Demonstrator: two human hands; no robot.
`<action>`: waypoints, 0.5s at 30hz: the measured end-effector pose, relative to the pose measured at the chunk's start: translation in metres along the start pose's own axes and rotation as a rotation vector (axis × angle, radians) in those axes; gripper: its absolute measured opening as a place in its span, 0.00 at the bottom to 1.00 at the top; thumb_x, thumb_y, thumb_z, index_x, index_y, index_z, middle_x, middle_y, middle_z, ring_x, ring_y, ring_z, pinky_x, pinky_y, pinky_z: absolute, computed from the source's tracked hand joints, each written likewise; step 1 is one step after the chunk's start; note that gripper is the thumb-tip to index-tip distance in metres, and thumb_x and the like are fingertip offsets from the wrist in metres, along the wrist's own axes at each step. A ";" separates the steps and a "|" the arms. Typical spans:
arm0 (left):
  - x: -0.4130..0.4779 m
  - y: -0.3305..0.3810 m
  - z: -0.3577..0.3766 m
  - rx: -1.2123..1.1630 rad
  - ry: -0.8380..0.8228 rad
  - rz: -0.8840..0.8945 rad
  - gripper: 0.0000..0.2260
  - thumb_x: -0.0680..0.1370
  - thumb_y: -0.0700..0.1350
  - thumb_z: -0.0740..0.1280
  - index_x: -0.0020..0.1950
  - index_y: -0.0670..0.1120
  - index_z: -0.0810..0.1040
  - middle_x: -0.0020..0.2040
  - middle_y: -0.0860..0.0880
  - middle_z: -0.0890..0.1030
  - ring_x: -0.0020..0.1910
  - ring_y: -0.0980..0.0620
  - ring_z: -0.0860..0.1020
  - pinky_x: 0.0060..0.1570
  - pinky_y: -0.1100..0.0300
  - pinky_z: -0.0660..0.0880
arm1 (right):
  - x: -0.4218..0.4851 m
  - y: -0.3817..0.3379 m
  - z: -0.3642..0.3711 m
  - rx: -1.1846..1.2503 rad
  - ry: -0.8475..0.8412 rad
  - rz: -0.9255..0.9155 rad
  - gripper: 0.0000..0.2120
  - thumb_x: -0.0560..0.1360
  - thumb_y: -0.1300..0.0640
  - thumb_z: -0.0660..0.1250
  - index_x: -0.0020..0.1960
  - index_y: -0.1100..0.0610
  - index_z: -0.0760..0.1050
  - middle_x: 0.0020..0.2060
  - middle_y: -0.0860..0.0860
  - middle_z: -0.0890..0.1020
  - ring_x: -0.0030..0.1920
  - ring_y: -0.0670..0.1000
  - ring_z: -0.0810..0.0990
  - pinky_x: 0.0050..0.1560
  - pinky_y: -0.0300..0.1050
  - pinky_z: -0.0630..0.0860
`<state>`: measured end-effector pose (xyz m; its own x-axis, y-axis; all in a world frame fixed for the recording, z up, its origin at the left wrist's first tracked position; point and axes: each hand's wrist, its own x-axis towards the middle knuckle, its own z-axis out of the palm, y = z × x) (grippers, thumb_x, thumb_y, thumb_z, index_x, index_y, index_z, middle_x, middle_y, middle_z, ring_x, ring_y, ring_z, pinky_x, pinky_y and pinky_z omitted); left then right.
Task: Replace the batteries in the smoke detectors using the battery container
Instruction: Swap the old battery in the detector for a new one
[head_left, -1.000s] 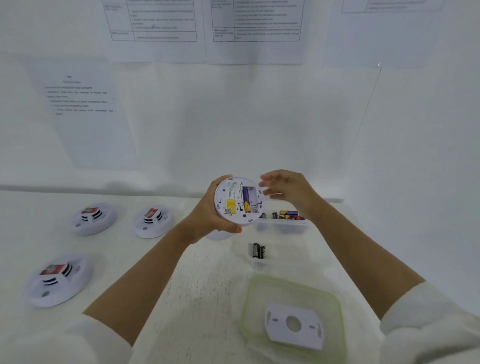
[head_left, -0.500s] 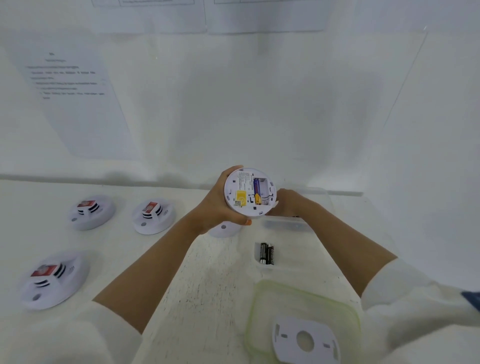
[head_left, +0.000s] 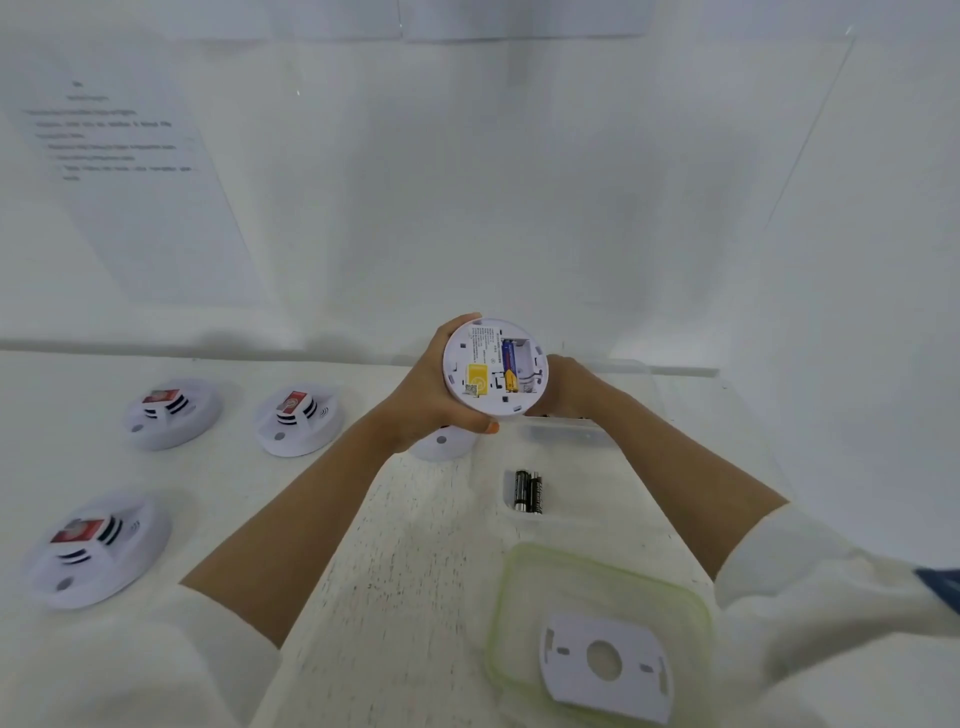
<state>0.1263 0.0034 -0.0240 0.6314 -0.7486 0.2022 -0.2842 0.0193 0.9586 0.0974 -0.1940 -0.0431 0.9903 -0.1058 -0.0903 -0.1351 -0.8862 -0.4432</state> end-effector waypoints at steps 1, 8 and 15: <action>-0.001 0.001 0.000 0.001 0.000 0.002 0.46 0.57 0.32 0.75 0.69 0.51 0.59 0.66 0.46 0.68 0.64 0.52 0.70 0.52 0.64 0.76 | -0.005 -0.002 -0.004 0.064 0.032 0.017 0.10 0.69 0.62 0.71 0.50 0.60 0.77 0.41 0.51 0.79 0.42 0.52 0.77 0.36 0.35 0.71; -0.016 0.012 0.001 -0.006 -0.018 0.014 0.47 0.53 0.40 0.78 0.68 0.53 0.60 0.66 0.48 0.69 0.64 0.53 0.71 0.54 0.63 0.76 | -0.052 -0.016 -0.053 0.752 0.491 0.191 0.08 0.69 0.65 0.73 0.39 0.59 0.73 0.32 0.55 0.79 0.29 0.50 0.76 0.37 0.44 0.77; -0.033 0.023 0.013 -0.043 -0.027 0.023 0.47 0.54 0.34 0.77 0.67 0.53 0.60 0.63 0.51 0.70 0.61 0.54 0.72 0.46 0.65 0.76 | -0.103 -0.052 -0.072 0.796 0.488 -0.090 0.10 0.70 0.63 0.72 0.50 0.60 0.75 0.33 0.56 0.81 0.32 0.48 0.79 0.40 0.42 0.79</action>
<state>0.0892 0.0197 -0.0110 0.6051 -0.7652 0.2198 -0.2670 0.0651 0.9615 0.0046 -0.1697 0.0534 0.8782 -0.3894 0.2777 0.1382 -0.3494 -0.9267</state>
